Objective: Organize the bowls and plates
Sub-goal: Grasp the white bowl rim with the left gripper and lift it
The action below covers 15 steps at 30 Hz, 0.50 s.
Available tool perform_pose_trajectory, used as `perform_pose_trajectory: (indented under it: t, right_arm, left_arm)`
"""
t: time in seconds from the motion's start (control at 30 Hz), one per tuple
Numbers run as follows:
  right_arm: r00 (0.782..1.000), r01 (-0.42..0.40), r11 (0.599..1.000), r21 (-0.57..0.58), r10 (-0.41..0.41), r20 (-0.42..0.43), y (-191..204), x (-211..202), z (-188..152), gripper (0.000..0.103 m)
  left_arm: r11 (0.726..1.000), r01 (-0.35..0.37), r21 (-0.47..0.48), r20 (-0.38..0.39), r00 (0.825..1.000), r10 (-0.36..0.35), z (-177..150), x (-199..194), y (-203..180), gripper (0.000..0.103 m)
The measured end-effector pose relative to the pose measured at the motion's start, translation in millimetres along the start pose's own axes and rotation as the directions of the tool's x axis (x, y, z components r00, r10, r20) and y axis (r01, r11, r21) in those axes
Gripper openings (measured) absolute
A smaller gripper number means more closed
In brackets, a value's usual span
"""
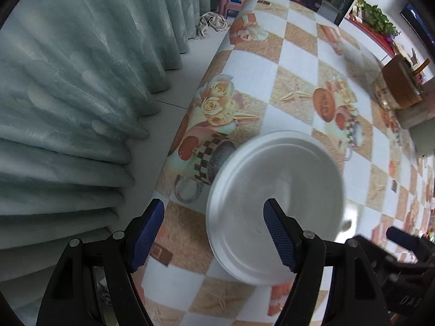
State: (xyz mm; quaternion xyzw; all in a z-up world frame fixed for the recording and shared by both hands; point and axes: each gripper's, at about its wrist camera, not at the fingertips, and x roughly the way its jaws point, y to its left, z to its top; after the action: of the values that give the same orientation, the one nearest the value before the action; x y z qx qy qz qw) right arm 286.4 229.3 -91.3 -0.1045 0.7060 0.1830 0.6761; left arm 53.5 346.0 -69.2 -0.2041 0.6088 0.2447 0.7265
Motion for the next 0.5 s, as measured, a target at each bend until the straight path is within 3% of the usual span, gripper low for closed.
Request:
perform_pose_trajectory:
  t: [0.2, 0.27, 0.33, 0.4, 0.43, 0.5]
  right_arm:
    - [1.0, 0.002, 1.0, -0.024, -0.002, -0.001, 19.5, 23.8, 18.6, 0.103]
    - [1.0, -0.002, 1.0, -0.023, 0.002, -0.002, 23.8, 30.3, 21.0, 0.099]
    - [0.999, -0.033, 0.999, -0.013, 0.032, -0.023, 26.8, 37.7, 21.3, 0.077]
    - [0.999, -0.042, 0.999, -0.008, 0.041, -0.018, 30.5, 38.6, 19.3, 0.065]
    - [0.998, -0.06, 0.998, -0.018, 0.06, -0.026, 34.4, 39.0, 19.4, 0.051]
    - [0.996, -0.082, 0.996, -0.037, 0.08, -0.04, 38.3, 39.5, 17.1, 0.039]
  left_arm:
    - [0.999, -0.026, 0.043, -0.035, 0.999, 0.027, 5.7, 27.1, 0.8, 0.078]
    - [0.998, -0.035, 0.05, -0.054, 0.998, 0.038, 7.9, 36.0, 2.4, 0.078]
    - [0.999, -0.011, 0.044, -0.069, 0.998, 0.014, 9.7, 40.9, 4.5, 0.074]
    - [0.997, -0.022, 0.07, -0.06, 0.998, 0.026, 10.4, 40.6, 0.4, 0.069]
    - [0.996, -0.024, 0.089, -0.057, 0.998, 0.029, 10.1, 39.7, -3.1, 0.063]
    - [0.992, -0.01, 0.127, -0.06, 0.998, 0.018, 9.7, 37.8, -13.1, 0.045]
